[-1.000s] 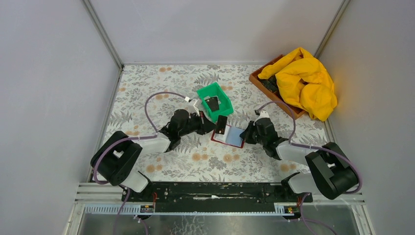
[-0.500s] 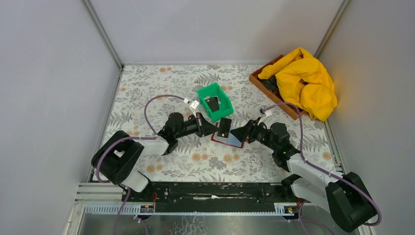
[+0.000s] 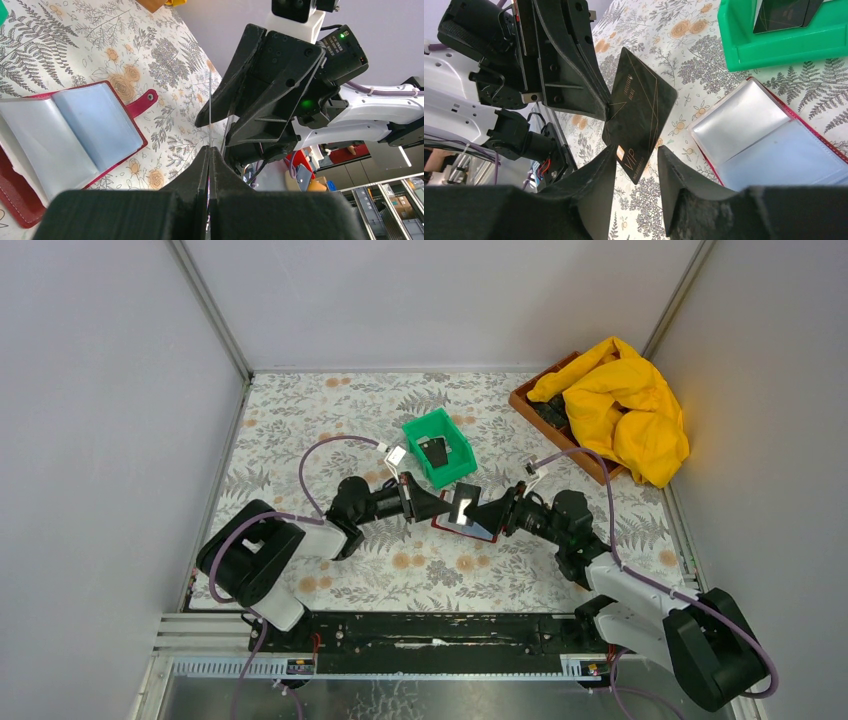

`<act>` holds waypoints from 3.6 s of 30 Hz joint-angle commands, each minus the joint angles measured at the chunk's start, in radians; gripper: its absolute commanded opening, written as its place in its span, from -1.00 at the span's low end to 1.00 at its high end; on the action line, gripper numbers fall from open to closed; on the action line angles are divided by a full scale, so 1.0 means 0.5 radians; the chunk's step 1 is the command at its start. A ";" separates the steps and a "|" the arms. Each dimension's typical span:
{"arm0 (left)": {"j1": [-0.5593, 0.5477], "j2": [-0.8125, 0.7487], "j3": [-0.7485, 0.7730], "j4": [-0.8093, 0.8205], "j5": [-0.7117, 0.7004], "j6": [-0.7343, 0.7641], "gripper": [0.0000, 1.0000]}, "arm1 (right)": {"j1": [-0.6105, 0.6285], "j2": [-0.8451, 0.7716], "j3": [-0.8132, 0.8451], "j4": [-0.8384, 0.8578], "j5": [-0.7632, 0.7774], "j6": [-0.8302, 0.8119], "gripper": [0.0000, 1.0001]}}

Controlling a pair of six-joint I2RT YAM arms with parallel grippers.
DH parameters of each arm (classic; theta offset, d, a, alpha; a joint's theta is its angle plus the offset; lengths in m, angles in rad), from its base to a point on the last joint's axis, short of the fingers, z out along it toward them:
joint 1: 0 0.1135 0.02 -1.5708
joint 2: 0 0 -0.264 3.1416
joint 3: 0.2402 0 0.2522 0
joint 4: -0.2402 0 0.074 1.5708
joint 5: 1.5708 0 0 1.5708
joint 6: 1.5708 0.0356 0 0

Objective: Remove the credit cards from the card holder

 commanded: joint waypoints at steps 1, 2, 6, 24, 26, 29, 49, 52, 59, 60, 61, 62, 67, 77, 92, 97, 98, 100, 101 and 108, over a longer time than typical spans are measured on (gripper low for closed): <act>0.008 -0.004 -0.006 0.155 0.019 -0.008 -1.00 | -0.009 -0.061 0.062 0.067 -0.026 -0.024 -0.25; 0.008 0.002 0.001 0.162 0.029 -0.015 -1.00 | -0.010 -0.067 0.061 0.064 -0.027 -0.025 -0.34; 0.008 0.033 0.017 0.170 0.043 -0.026 -1.00 | -0.011 -0.092 0.061 0.058 -0.039 -0.024 -0.77; 0.009 0.263 0.040 0.785 0.225 -0.305 -0.45 | -0.010 -0.126 0.097 0.019 -0.190 -0.039 -1.00; 0.007 0.282 0.053 0.792 0.251 -0.309 -0.51 | -0.009 -0.127 0.099 0.008 -0.197 -0.042 -1.00; 0.006 0.272 0.057 0.795 0.281 -0.294 -0.71 | -0.013 -0.129 0.102 0.005 -0.198 -0.043 -1.00; 0.237 0.290 0.475 -0.209 -0.219 0.078 -1.00 | -0.015 -0.455 0.083 -0.661 0.709 -0.218 0.29; 0.244 0.342 0.696 -0.590 -0.525 0.162 -1.00 | -0.014 -0.467 0.073 -0.688 0.720 -0.213 0.28; 0.227 0.472 1.114 -1.277 -1.174 0.078 -1.00 | -0.015 -0.494 0.059 -0.732 0.761 -0.229 0.28; 0.218 0.486 1.159 -1.353 -1.250 0.076 -1.00 | -0.016 -0.493 0.058 -0.736 0.765 -0.233 0.28; 0.211 0.500 1.200 -1.434 -1.309 0.067 -1.00 | -0.016 -0.491 0.060 -0.741 0.769 -0.238 0.28; 0.202 0.509 1.227 -1.502 -1.358 0.046 -1.00 | -0.015 -0.486 0.063 -0.745 0.770 -0.243 0.28; 0.136 0.502 1.267 -1.674 -1.644 -0.019 -1.00 | -0.015 -0.467 0.059 -0.736 0.770 -0.251 0.28; 0.015 0.669 1.657 -2.188 -2.116 -0.226 -1.00 | -0.019 -0.459 0.010 -0.673 0.713 -0.203 0.28; 0.009 0.972 2.065 -2.653 -2.152 -0.381 -1.00 | -0.017 -0.439 0.005 -0.642 0.696 -0.207 0.28; 0.008 1.032 2.099 -2.669 -2.136 -0.404 -1.00 | -0.019 -0.408 0.009 -0.626 0.681 -0.203 0.28; 0.007 1.039 2.104 -2.670 -2.131 -0.408 -0.98 | -0.019 -0.407 0.008 -0.626 0.681 -0.207 0.28; 0.010 1.044 2.107 -2.669 -2.125 -0.424 -0.86 | -0.018 -0.407 0.008 -0.625 0.681 -0.208 0.28; 0.007 1.043 2.109 -2.668 -2.124 -0.432 -0.80 | -0.020 -0.406 0.008 -0.627 0.684 -0.208 0.28; -0.001 0.935 2.058 -2.669 -2.156 -0.393 -0.64 | -0.020 -0.376 0.011 -0.617 0.679 -0.210 0.28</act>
